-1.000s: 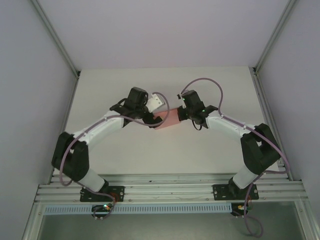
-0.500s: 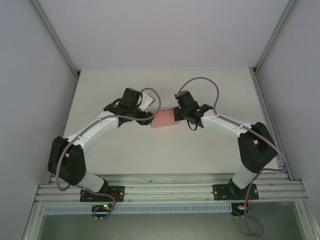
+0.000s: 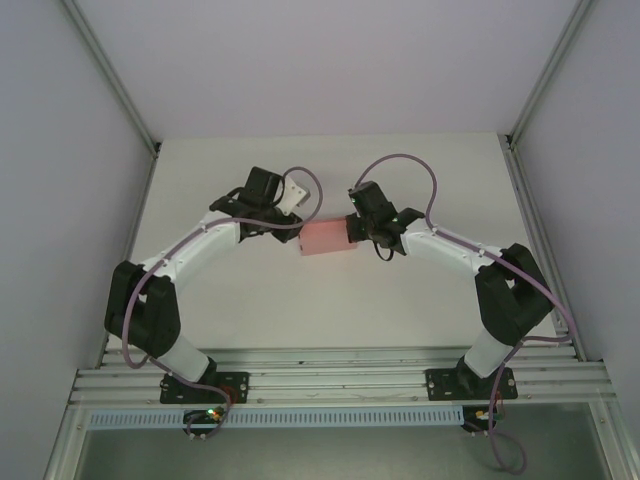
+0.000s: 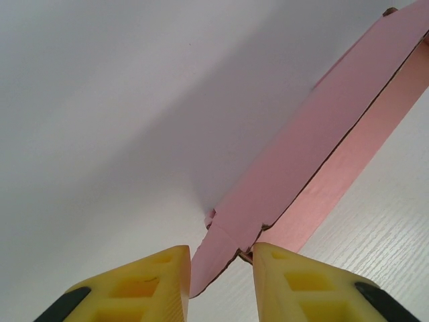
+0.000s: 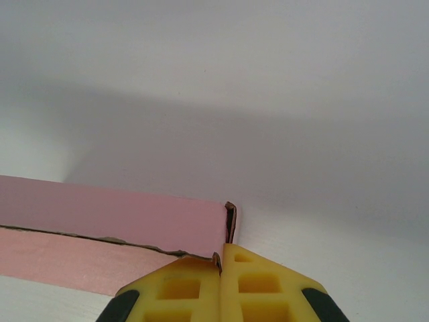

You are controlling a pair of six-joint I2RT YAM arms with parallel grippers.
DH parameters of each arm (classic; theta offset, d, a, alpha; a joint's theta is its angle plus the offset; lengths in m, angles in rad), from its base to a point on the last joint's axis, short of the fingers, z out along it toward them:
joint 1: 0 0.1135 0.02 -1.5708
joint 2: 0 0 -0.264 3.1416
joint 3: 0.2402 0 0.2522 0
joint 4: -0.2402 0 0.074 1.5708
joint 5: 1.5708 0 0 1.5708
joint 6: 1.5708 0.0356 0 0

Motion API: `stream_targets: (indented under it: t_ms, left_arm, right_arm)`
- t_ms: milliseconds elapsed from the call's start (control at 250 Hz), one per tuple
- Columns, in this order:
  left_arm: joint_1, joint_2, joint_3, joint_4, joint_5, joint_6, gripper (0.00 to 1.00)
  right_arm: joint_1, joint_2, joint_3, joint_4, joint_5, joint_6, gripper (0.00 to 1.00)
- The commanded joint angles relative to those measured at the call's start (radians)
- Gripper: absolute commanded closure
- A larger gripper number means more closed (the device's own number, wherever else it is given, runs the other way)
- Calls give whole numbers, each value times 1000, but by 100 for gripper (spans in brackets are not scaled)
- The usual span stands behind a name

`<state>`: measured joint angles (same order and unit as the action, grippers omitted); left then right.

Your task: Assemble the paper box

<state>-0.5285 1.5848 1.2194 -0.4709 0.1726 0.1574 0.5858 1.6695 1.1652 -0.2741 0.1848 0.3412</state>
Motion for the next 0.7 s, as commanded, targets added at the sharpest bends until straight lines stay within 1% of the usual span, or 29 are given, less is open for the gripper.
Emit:
stream_targets:
  t_ms: [0,268,288,335,419,555,695]
  left_arm:
    - [2,26,31,-25,9,16,69]
    - [2,67,54,-51,-25,38,70]
    - [2,69,55,-52,-28,37,71]
    - [2,70,59,-51,-28,34,79]
    - [2,72,76,-58,-17,10,87]
    - [-4,75,103,-87,-2,-42,88]
    - [-8,86,140,-147,-25,-132,88]
  right_arm:
    - [14,46,-17,-147,-22,5,100]
    - [15,47,-16,-147,-30,-2,100]
    - [14,46,-15,-146,-31,-2,100]
    - [15,46,-15,-147,-33,-1,100]
    - [14,51,-10,-154,-32,-2,100]
    - [22,61,-1,-170,-16,-4,100]
    - [46,76,21,-215,65,-8,100]
